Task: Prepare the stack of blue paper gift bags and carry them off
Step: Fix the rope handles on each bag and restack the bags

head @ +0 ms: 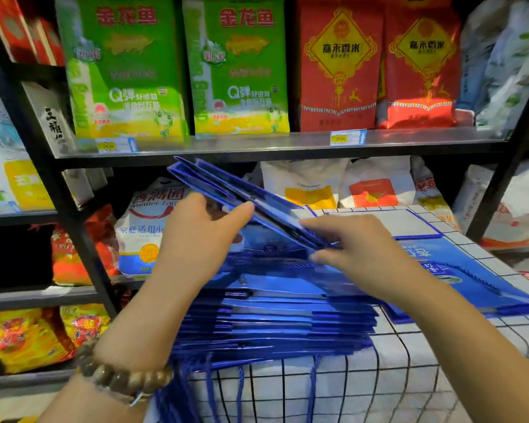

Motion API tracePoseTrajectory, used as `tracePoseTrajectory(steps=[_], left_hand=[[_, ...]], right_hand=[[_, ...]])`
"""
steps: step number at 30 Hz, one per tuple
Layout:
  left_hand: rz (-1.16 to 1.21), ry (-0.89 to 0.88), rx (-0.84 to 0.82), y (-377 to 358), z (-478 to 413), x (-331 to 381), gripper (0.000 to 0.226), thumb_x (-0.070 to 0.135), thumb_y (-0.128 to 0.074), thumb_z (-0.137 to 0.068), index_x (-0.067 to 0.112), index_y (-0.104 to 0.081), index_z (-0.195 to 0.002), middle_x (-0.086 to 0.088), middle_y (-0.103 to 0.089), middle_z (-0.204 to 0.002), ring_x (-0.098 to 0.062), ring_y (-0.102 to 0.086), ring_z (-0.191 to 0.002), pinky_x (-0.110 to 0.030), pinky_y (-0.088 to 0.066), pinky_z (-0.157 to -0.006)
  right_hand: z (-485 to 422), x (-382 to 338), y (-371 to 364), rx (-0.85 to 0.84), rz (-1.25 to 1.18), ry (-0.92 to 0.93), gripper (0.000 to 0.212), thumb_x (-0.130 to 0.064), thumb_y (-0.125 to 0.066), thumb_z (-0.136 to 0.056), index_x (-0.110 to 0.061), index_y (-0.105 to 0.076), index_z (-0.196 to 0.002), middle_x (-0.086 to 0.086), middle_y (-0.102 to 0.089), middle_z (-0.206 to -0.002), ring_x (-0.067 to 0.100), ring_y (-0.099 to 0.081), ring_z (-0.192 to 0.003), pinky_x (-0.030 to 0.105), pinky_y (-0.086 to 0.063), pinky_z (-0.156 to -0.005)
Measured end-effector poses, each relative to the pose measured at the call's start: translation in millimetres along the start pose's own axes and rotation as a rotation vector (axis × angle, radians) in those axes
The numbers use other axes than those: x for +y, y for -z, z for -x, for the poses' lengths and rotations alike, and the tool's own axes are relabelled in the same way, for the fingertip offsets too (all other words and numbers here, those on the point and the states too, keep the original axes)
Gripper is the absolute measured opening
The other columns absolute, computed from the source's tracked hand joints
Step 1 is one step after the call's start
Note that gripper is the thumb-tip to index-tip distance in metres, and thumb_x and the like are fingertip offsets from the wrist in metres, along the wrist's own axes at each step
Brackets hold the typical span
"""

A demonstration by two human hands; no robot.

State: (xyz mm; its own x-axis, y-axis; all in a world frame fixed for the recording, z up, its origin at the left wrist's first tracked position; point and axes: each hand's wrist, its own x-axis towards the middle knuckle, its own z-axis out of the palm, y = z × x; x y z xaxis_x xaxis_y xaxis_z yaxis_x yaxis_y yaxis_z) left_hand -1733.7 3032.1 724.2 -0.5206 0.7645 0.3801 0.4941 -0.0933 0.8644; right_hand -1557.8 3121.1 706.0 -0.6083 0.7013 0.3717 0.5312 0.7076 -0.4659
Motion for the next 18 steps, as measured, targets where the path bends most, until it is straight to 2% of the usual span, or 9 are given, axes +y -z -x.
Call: tracePoseTrajectory(steps=[2,3,5,8,11,13,16,18], left_hand=[[-0.099,0.013,-0.035,7.4,4.6,0.2,0.024,0.028,-0.064,-0.084,0.016,-0.054,-0.066,-0.001,-0.070,-0.066,-0.011,-0.064,-0.052,-0.022,-0.047,-0.050],[-0.174,0.028,-0.064,10.2,6.6,-0.9,0.026,0.030,-0.063,-0.084,0.015,-0.055,-0.064,-0.001,-0.069,-0.060,-0.012,-0.062,-0.048,-0.021,-0.047,-0.048],[-0.413,0.027,-0.140,15.9,9.7,-4.8,0.031,0.036,-0.058,-0.085,0.015,-0.060,-0.063,0.001,-0.066,-0.051,-0.013,-0.057,-0.044,-0.025,-0.050,-0.055],[-0.730,-0.014,-0.238,22.8,15.2,-6.0,0.039,0.046,-0.051,-0.087,0.020,-0.063,-0.061,0.006,-0.064,-0.050,-0.006,-0.056,-0.052,-0.027,-0.047,-0.059],[-0.907,-0.047,-0.264,22.2,25.5,5.7,0.045,0.055,-0.044,-0.087,0.019,-0.064,-0.069,0.002,-0.066,-0.062,-0.011,-0.059,-0.063,-0.026,-0.045,-0.057],[-0.916,-0.107,-0.259,17.2,31.8,16.9,0.045,0.057,-0.042,-0.087,0.021,-0.061,-0.068,0.004,-0.064,-0.066,-0.012,-0.058,-0.067,-0.026,-0.045,-0.058],[-0.722,-0.149,-0.380,3.3,35.3,27.3,0.033,0.053,-0.048,-0.085,0.028,-0.062,-0.069,0.009,-0.060,-0.066,-0.011,-0.057,-0.069,-0.028,-0.047,-0.064],[-0.589,-0.139,-0.497,-9.6,33.7,27.9,0.020,0.050,-0.055,-0.083,0.034,-0.067,-0.083,0.011,-0.057,-0.064,-0.010,-0.055,-0.070,-0.029,-0.048,-0.069]], right_hand=[[-2.7,4.0,6.3,0.064,-0.056,-0.025,0.040,-0.011,-0.073,-0.075,-0.020,-0.065,-0.113,-0.007,-0.064,-0.098,0.007,-0.056,-0.088,0.004,-0.040,-0.075],[-2.9,5.1,9.7,0.077,-0.062,-0.036,0.035,-0.009,-0.074,-0.073,-0.019,-0.068,-0.107,-0.008,-0.062,-0.091,0.007,-0.054,-0.081,0.003,-0.039,-0.068],[-1.5,8.4,15.4,0.083,-0.039,-0.048,0.027,-0.012,-0.076,-0.072,-0.022,-0.067,-0.096,-0.008,-0.058,-0.079,0.007,-0.051,-0.071,0.009,-0.038,-0.061],[-0.5,13.6,19.0,0.118,0.010,-0.104,0.020,-0.023,-0.075,-0.073,-0.026,-0.060,-0.087,-0.008,-0.049,-0.065,0.007,-0.047,-0.061,0.023,-0.034,-0.056],[0.9,13.4,20.0,0.105,0.082,-0.115,0.015,-0.028,-0.067,-0.082,-0.026,-0.060,-0.095,-0.009,-0.054,-0.058,0.009,-0.053,-0.057,0.027,-0.040,-0.057],[1.5,7.2,21.0,0.065,-0.105,-0.135,0.016,-0.021,-0.063,-0.085,-0.026,-0.058,-0.100,-0.004,-0.057,-0.050,0.010,-0.053,-0.042,0.022,-0.043,-0.048],[1.5,-5.6,26.4,0.014,-0.513,-0.207,0.021,-0.009,-0.060,-0.086,-0.023,-0.058,-0.102,-0.001,-0.060,-0.047,0.013,-0.051,-0.035,0.019,-0.041,-0.038],[1.0,-12.2,28.8,0.000,-0.692,-0.243,0.020,-0.007,-0.060,-0.086,-0.019,-0.060,-0.101,-0.001,-0.059,-0.048,0.013,-0.050,-0.035,0.021,-0.043,-0.039]])
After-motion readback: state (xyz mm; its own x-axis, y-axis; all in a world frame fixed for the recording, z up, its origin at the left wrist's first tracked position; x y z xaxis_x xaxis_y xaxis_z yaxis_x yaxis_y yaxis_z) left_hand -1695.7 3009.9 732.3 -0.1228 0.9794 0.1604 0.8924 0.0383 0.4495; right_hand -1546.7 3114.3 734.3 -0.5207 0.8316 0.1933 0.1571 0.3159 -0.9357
